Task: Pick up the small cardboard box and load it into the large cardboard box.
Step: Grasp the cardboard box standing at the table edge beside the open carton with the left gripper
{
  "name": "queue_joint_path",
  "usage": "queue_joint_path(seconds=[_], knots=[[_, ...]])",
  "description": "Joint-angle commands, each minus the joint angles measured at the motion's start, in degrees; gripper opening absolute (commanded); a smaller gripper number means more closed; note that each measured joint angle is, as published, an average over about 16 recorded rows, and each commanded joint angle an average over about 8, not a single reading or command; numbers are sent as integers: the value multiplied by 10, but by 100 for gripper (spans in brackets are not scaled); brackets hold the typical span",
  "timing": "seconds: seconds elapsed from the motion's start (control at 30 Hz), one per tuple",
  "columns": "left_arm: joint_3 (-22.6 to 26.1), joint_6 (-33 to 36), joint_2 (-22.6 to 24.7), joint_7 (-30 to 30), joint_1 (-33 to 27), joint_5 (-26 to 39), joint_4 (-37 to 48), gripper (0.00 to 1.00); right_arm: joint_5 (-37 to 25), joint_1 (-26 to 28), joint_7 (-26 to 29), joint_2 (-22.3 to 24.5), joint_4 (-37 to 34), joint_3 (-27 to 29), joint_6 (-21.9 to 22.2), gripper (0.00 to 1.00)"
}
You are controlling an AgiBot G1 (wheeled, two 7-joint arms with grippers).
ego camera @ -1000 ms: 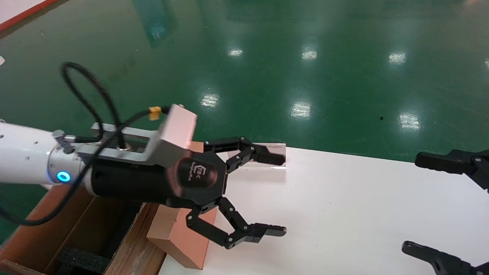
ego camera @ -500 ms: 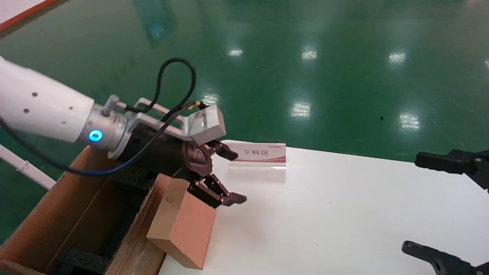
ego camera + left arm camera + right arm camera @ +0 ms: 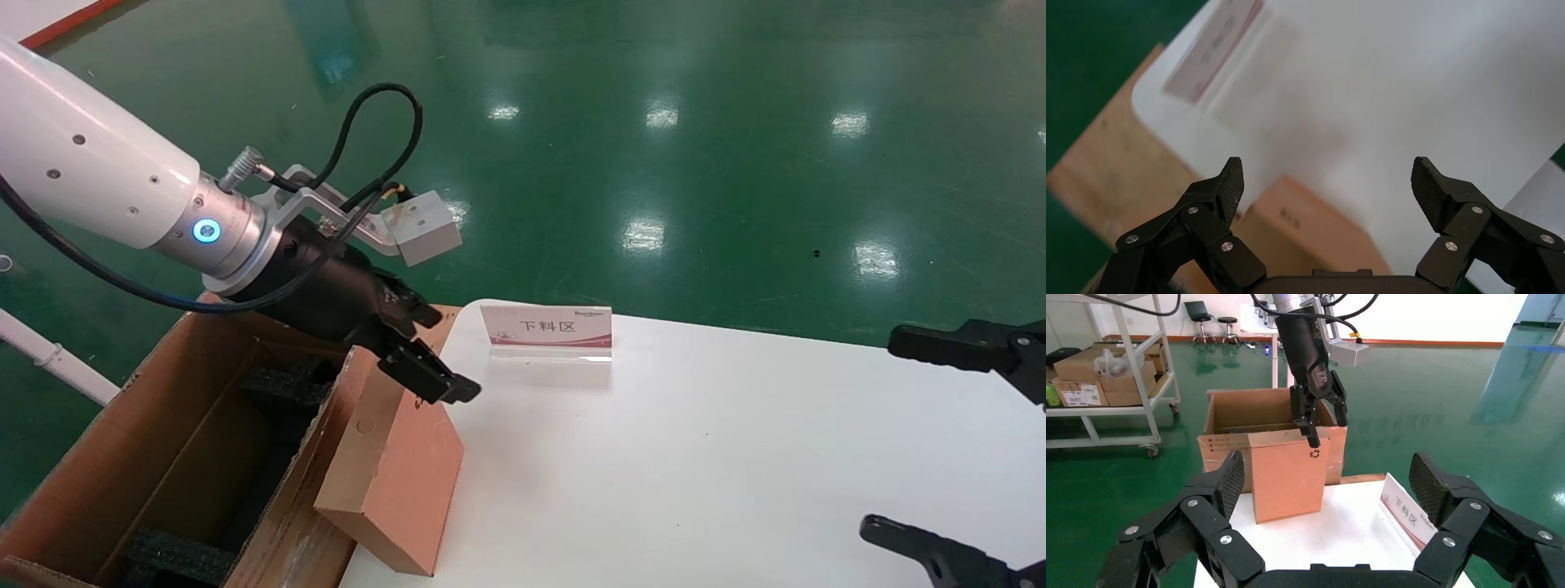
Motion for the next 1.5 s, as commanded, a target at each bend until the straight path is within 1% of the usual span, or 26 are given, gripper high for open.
queue_joint_path(seconds=[0.03, 0.3, 0.5, 0.67, 0.77, 0.87, 0.97, 1.3, 1.5], knots=[[32, 1, 1, -27, -24, 8, 0, 100, 0, 0, 0, 0, 0, 0, 0, 100], [176, 2, 12, -115, -108, 0, 0, 100, 0, 0, 0, 0, 0, 0, 0, 100], [277, 1, 28, -167, -166, -17, 0, 100, 0, 0, 0, 0, 0, -1, 0, 100], [352, -5, 51, -205, -200, -21, -1, 100, 1, 0, 0, 0, 0, -1, 0, 100], [385, -11, 64, -227, -216, -14, -3, 100, 1, 0, 0, 0, 0, -1, 0, 100], [406, -18, 70, -242, -226, -16, -4, 100, 1, 0, -1, 0, 0, -1, 0, 100], [415, -25, 66, -245, -231, -30, -5, 100, 1, 0, -1, 1, 0, -1, 1, 100], [422, -46, 42, -233, -230, -73, -4, 100, 1, 0, -1, 1, 0, -2, 1, 100], [427, -54, 39, -229, -219, -83, -4, 100, 1, 0, -1, 1, 0, -2, 1, 100]])
